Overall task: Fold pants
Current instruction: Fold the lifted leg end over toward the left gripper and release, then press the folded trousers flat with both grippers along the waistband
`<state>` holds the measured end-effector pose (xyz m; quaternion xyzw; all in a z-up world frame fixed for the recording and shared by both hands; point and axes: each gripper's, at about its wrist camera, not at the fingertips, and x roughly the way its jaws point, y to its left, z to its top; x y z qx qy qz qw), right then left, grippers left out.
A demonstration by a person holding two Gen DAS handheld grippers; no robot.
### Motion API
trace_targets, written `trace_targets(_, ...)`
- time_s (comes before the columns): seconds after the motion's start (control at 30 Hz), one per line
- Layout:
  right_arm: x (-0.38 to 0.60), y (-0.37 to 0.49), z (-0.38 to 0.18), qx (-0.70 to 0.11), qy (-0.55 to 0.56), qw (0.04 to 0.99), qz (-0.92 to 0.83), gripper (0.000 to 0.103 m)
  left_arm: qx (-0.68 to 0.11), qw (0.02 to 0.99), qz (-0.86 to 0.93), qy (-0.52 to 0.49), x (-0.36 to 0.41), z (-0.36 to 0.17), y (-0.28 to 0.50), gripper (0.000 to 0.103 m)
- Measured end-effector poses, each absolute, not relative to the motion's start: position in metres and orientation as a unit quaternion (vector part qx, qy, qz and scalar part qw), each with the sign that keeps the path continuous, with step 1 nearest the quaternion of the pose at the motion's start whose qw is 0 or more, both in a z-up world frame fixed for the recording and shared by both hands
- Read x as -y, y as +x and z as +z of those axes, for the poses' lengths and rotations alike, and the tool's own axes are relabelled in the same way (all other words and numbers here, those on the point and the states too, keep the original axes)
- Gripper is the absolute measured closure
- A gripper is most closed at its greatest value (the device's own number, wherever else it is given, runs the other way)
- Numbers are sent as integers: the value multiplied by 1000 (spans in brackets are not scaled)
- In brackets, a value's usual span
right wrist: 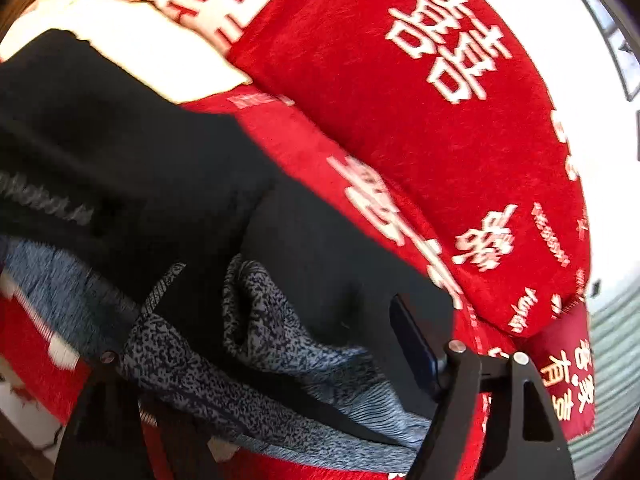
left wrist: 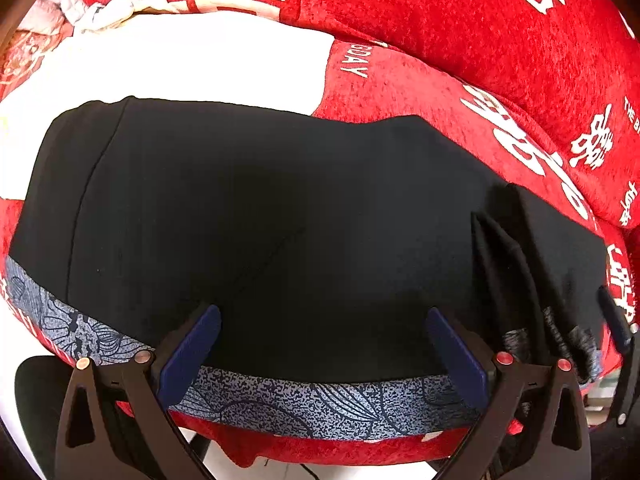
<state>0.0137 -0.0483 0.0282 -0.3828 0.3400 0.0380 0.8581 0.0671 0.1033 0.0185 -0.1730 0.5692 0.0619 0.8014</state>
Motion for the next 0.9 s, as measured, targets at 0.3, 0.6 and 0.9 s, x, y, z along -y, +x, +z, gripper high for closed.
trace_targets(0.3, 93, -50, 71, -359, -297, 875, 134, 21, -576, 797, 55, -175, -100, 26, 61, 0)
trace_targets(0.6, 224, -27, 55, -413, -258, 873, -10, 17, -561, 817, -61, -117, -11, 71, 57, 0)
trace_targets(0.9, 253, -5, 34, -443, -177, 879, -8, 17, -570, 815, -77, -72, 43, 69, 60, 0)
